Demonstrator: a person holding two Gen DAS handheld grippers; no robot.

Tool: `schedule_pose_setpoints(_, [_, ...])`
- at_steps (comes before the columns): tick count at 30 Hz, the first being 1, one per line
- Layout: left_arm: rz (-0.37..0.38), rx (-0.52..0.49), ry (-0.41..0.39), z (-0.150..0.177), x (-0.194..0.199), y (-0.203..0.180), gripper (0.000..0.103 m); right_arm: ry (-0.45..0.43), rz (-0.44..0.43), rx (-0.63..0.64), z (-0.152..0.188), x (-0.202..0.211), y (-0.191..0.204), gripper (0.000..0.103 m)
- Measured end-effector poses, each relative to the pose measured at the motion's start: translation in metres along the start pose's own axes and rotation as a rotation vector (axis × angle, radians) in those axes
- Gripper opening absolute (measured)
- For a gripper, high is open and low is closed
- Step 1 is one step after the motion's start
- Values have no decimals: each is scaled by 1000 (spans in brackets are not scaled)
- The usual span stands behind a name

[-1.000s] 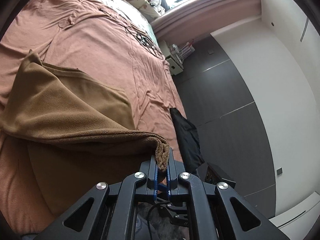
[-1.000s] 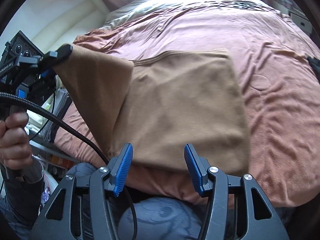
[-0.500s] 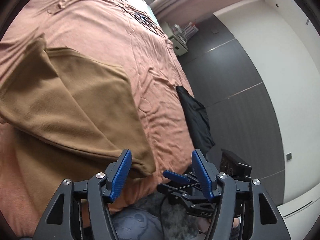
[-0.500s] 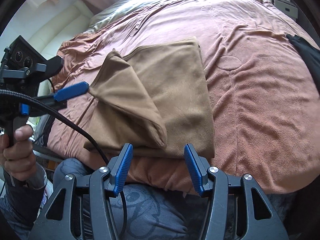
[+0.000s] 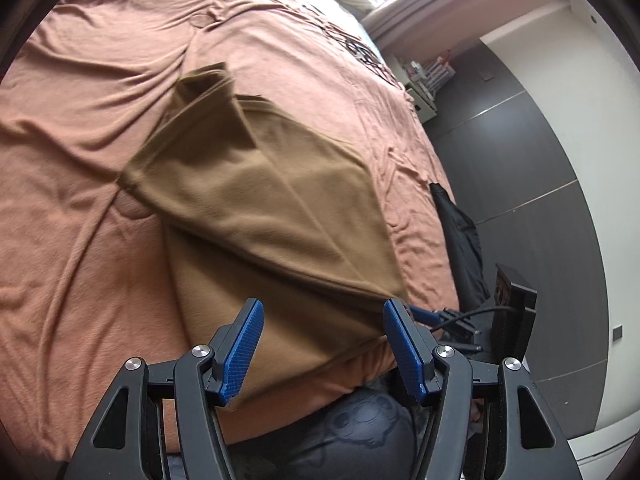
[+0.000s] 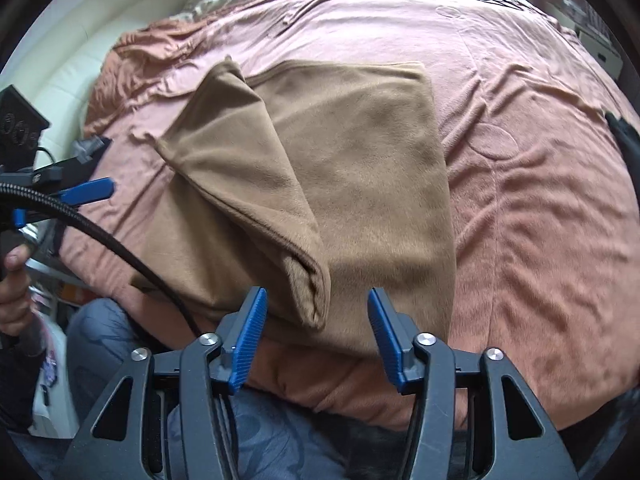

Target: Fold small clothes

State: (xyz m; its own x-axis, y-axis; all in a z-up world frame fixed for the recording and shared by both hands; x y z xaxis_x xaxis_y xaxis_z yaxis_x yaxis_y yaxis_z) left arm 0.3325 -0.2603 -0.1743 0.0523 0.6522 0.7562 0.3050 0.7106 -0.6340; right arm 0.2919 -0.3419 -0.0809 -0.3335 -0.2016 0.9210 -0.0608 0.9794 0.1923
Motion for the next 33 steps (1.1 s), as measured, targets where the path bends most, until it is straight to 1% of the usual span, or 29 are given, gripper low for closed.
schedule_pose_setpoints(5, [-37,47,3,8,6,28,63,41,121,72,-21,-19,12,44])
schedule_pose_setpoints(8, [-85,73,21,15,6,45,63,58,155,119,-29,-29,21,43])
schedule_pose_setpoints(9, [-89,84,26,16,6,50,63,60,166,138,-32,-31,25,35])
schedule_pose_setpoints(10, [-86,99,33,18,4,55,63,48,180,145,-35,-31,27,31])
schedule_pose_setpoints(12, [-84,119,38,19,2,62,63,12,188,137,-41,-28,28,19])
schedule_pose_setpoints(14, [-85,128,35,20,0,67,63,-10,175,122,-45,-23,25,12])
schedule_pose_setpoints(15, [-83,134,40,21,-2,69,63,-19,162,122,-45,-20,24,10])
schedule_pose_setpoints(18, [-85,129,69,21,-12,68,63,-35,116,92,-43,-14,16,8])
schedule_pose_setpoints(25, [-100,102,97,21,-29,59,63,-78,-10,-17,-28,5,-4,7])
schedule_pose_setpoints(27, [-109,89,107,18,-35,56,61,-84,-42,-37,-23,11,-12,7])
schedule_pose_setpoints(29, [-124,73,118,18,-40,52,56,-89,-80,-59,-19,15,-20,7])
schedule_pose_setpoints(33, [-160,58,132,16,-49,51,48,-100,-143,-117,-11,18,-41,7])
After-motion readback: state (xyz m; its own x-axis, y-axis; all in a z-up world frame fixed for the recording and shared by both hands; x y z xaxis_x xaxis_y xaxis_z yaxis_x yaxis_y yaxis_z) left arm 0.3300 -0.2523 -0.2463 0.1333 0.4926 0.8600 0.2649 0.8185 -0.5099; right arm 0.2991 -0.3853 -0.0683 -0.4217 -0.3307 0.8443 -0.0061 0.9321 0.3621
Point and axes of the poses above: each gripper's, at about its wrist camera, not at the fingertips, and x roughly against the way its jaws point, y to its left, z to its underside, the point moved 9 cm from there along -x, roughly the way its jaws point, and after that the axes turned 13 degrees about y, right-handed, at the moved point
